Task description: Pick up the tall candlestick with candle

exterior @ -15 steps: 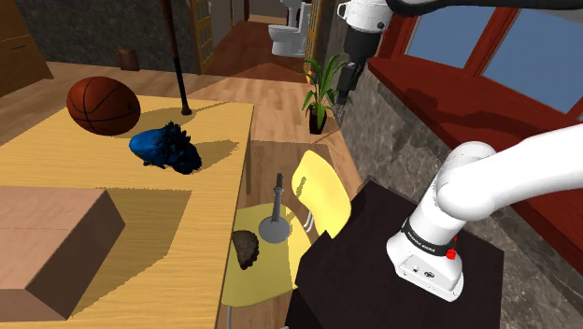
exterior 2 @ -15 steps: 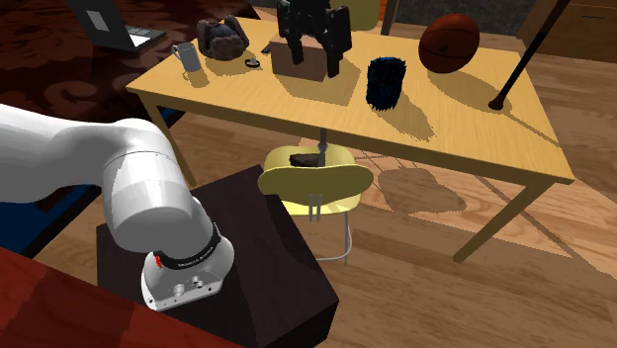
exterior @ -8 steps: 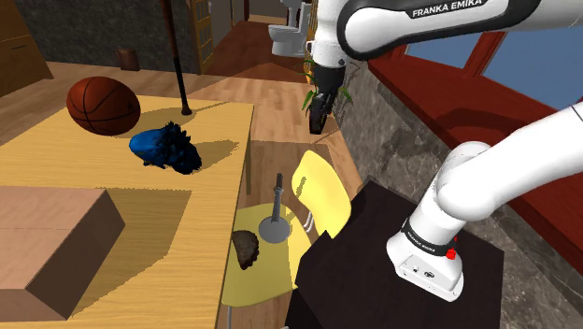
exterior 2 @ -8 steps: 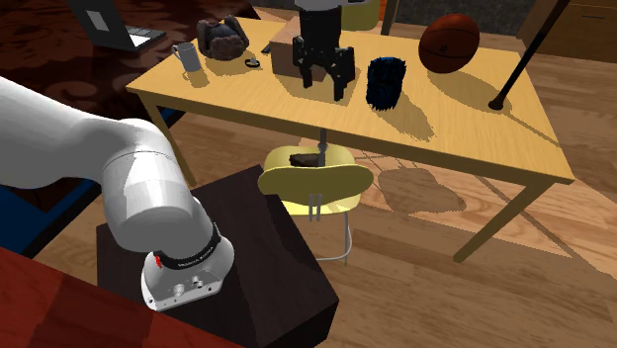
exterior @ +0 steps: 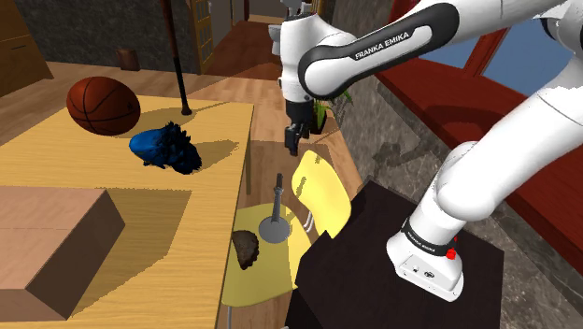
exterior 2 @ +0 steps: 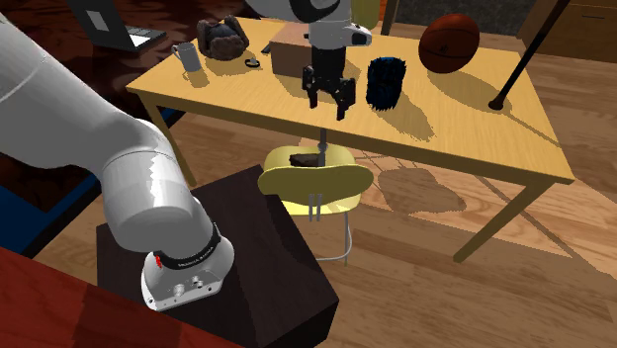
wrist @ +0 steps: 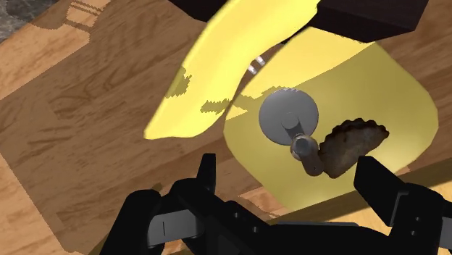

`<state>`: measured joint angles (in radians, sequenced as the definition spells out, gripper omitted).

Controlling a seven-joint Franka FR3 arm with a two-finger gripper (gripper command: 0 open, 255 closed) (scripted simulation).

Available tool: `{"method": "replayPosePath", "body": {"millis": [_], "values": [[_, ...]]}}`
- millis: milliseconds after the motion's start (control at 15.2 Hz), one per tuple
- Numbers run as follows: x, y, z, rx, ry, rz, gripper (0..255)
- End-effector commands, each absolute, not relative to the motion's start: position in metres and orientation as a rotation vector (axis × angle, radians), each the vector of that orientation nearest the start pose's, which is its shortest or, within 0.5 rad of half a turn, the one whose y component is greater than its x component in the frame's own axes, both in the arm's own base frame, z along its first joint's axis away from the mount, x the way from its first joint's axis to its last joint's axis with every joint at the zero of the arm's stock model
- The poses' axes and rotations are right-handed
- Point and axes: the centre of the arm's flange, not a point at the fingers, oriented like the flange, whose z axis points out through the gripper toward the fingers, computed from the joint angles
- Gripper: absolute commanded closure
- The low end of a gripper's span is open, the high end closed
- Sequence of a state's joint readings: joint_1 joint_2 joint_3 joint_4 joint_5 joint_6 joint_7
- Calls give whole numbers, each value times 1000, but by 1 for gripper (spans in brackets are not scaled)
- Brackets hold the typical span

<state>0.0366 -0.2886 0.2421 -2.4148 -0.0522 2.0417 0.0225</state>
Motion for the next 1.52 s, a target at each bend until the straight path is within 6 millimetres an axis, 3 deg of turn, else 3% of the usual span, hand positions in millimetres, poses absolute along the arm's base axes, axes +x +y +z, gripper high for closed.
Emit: {"method": "replayPosePath", "body": {"millis": [0, 594, 1122, 1254, 1320, 1452], "values": [[432, 131, 385, -3235, -446, 153, 0], [476, 175, 276, -3232, -480, 289, 0], [477, 177, 231, -3232, -482, 294, 0], [477, 177, 231, -3231, -482, 294, 0], [477, 176, 231, -3231, -482, 294, 255], [477, 176, 232, -3231, -482, 294, 255]]}}
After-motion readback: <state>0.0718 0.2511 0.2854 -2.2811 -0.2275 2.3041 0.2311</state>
